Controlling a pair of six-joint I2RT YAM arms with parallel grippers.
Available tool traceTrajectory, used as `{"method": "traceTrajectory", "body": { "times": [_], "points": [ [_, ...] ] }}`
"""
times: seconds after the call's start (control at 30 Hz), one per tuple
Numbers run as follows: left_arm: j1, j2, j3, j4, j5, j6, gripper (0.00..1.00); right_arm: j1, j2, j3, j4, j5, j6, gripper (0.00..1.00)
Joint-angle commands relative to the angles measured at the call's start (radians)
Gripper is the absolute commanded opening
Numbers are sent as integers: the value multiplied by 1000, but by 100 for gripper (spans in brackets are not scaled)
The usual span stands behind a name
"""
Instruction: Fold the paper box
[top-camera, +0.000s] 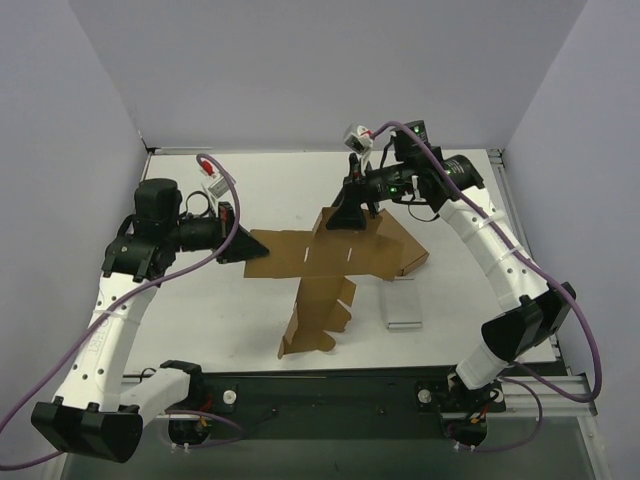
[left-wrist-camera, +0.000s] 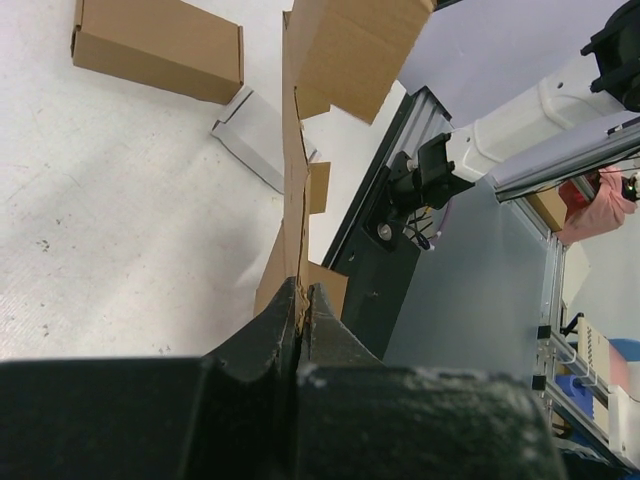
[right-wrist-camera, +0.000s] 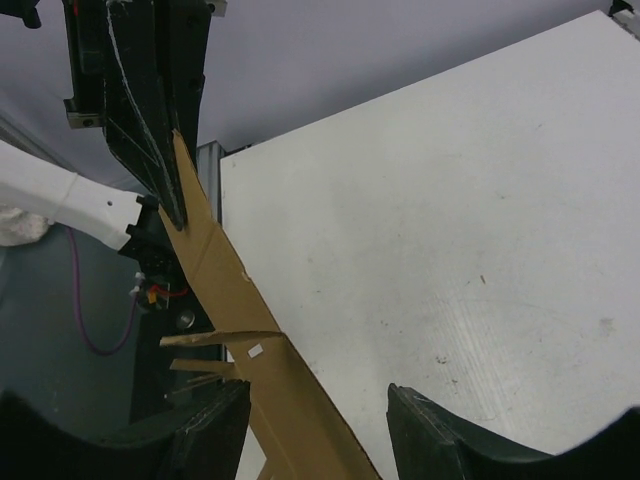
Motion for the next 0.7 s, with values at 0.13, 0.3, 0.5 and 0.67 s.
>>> {"method": "traceTrajectory", "body": {
  "times": [0.13, 0.3, 0.5, 0.67],
  "points": [
    [-4, -38, 61, -20, -65, 30, 0, 40, -55, -102, -6, -83, 38, 49],
    [-12, -35, 60, -10, -37, 23, 0, 61, -86, -160, -11, 27, 6, 49],
    [-23, -44, 55, -11, -9, 16, 0, 95, -100, -181, 6, 223, -95, 54],
    [-26, -52, 46, -14, 3, 7, 0, 98, -120, -230, 60, 282, -131, 60]
  ]
}}
